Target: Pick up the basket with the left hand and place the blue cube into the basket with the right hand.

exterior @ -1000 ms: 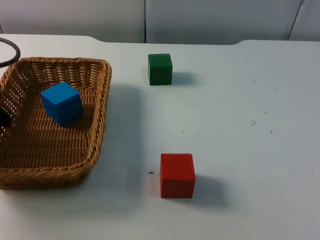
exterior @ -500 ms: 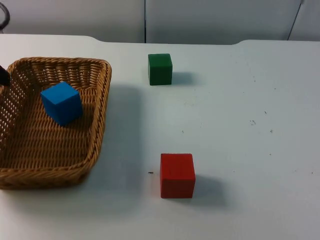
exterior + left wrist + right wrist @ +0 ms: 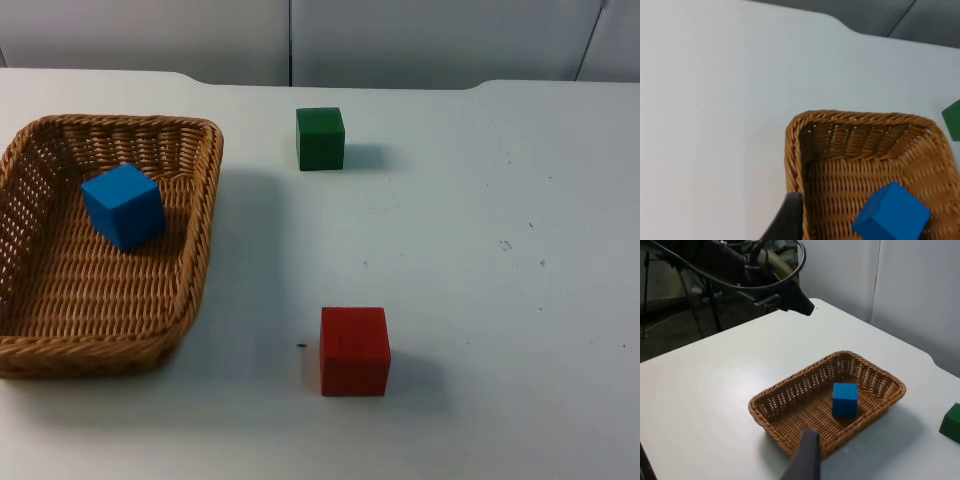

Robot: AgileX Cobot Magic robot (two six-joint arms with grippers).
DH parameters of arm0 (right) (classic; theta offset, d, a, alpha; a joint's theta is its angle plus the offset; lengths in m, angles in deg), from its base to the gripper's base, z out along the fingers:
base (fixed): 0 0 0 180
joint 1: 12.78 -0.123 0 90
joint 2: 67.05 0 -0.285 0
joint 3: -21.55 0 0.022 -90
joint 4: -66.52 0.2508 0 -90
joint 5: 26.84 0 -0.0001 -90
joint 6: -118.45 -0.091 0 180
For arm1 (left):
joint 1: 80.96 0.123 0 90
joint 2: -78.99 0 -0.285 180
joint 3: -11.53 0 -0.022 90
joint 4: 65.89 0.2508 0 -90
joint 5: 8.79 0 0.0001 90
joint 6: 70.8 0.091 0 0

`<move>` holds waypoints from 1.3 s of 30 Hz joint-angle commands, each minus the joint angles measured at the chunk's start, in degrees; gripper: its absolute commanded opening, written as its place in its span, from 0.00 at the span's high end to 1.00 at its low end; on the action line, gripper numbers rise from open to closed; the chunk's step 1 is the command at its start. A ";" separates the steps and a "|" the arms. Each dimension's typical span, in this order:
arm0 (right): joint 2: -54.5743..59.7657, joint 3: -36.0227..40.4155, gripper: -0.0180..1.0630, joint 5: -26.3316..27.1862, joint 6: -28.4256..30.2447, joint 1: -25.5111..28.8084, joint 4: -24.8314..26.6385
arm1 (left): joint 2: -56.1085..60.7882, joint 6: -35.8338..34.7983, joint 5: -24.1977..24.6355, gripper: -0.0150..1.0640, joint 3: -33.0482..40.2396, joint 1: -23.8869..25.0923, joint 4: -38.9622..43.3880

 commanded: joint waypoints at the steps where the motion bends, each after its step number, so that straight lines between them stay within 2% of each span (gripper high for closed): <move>1: -0.25 0.25 0.27 0.12 1.41 -0.30 -0.26 | 3.76 -3.94 2.30 0.18 -0.13 -0.19 2.98; 5: -0.25 0.25 0.27 0.12 4.39 -0.30 -0.36 | 10.48 -7.81 7.44 0.18 -0.13 -0.19 5.91; 6: -0.25 0.25 0.27 0.12 4.39 -0.30 -0.36 | 10.48 -7.81 7.44 0.18 -0.13 -0.19 5.91; 11: -0.25 0.25 0.27 0.12 6.52 -0.30 -0.41 | 18.12 -10.77 16.55 0.18 0.08 -0.19 8.47; 15: -0.25 0.38 0.27 -0.14 7.35 -0.30 -0.41 | 23.27 -11.65 19.55 0.18 1.53 -0.19 8.83; 22: -0.35 1.96 0.27 1.37 7.85 -0.30 0.04 | 36.97 -11.65 21.11 0.18 9.60 -0.19 10.24; 24: -0.35 4.96 0.27 4.89 7.52 -0.30 0.32 | 42.34 -13.03 21.11 0.18 12.82 -0.19 11.90; 26: -0.35 8.47 0.27 8.28 7.26 -0.30 2.95 | 47.87 -15.90 21.36 0.18 14.77 -0.19 14.69; 27: -0.35 8.47 0.27 8.28 7.26 -0.30 2.95 | 47.87 -15.90 21.36 0.18 14.77 -0.19 14.69; 29: -0.35 10.98 0.27 10.12 7.39 -0.30 4.26 | 53.54 -20.31 21.66 0.18 15.51 -0.19 18.67; 35: -1.38 12.29 0.27 7.40 7.28 -0.30 4.57 | 61.07 -29.58 24.85 0.18 15.71 -1.32 26.44; 39: -3.53 12.29 0.27 4.77 7.45 -0.30 4.22 | 61.41 -29.67 27.05 0.18 15.95 -1.84 26.66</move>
